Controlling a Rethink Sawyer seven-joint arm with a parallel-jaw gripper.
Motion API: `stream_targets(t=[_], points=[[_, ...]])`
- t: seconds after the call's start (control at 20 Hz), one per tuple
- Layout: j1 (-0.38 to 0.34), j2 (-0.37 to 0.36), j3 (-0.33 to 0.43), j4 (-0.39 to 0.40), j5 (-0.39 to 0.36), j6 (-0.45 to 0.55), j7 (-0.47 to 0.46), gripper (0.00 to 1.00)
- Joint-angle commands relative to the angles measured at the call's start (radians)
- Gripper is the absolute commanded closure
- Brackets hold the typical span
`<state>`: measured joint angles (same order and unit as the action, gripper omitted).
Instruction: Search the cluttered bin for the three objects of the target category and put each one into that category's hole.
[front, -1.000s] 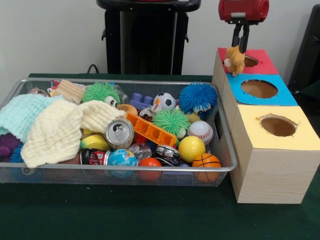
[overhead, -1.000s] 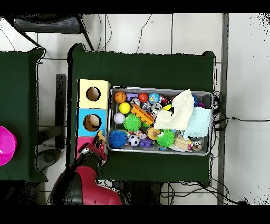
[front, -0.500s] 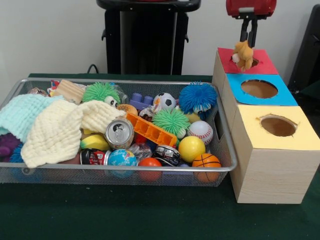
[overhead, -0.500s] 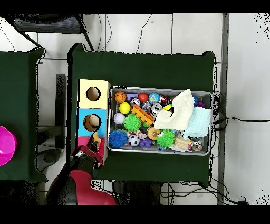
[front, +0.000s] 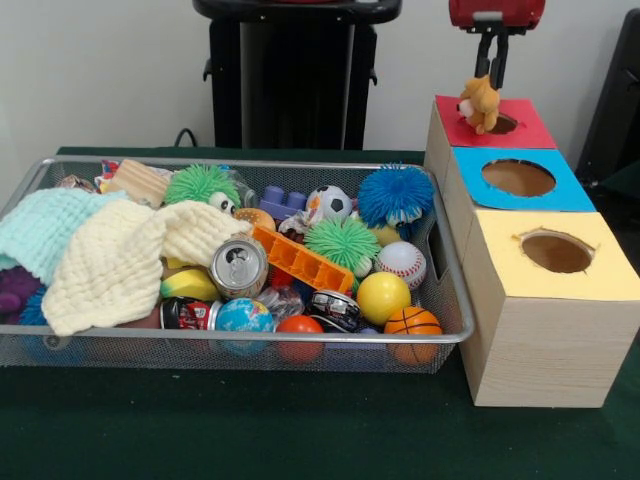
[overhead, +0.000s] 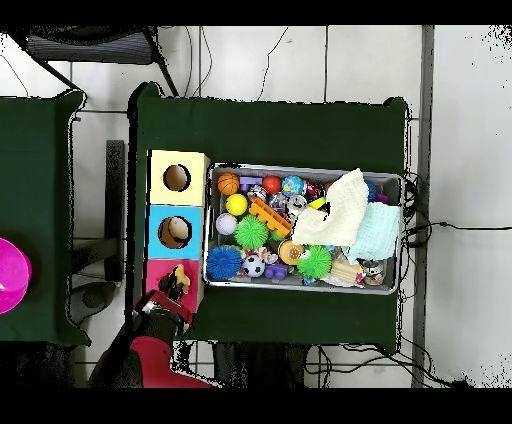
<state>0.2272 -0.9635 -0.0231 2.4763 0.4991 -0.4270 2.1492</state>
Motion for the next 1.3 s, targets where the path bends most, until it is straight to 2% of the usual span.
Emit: stream_targets(t=[0.05, 0.2, 0.45, 0.6, 0.75, 0.95, 1.1, 1.3], points=[[-0.014, 0.076, 0.064, 0.047, 0.014, -0.014, 0.390, 1.00], [-0.005, 0.086, 0.070, 0.059, 0.007, -0.031, 0.422, 1.00], [0.065, 0.043, 0.041, 0.070, 0.069, 0.015, 0.428, 1.00], [0.066, 0.035, 0.035, 0.065, 0.052, 0.033, 0.436, 1.00], [0.058, 0.019, 0.029, 0.059, 0.039, 0.063, 0.435, 1.00], [0.100, -0.043, -0.017, 0.057, 0.088, 0.140, 0.389, 1.00], [0.103, -0.043, -0.025, 0.039, 0.092, 0.147, 0.372, 1.00], [0.098, -0.004, -0.039, 0.011, 0.068, 0.102, 0.345, 1.00]])
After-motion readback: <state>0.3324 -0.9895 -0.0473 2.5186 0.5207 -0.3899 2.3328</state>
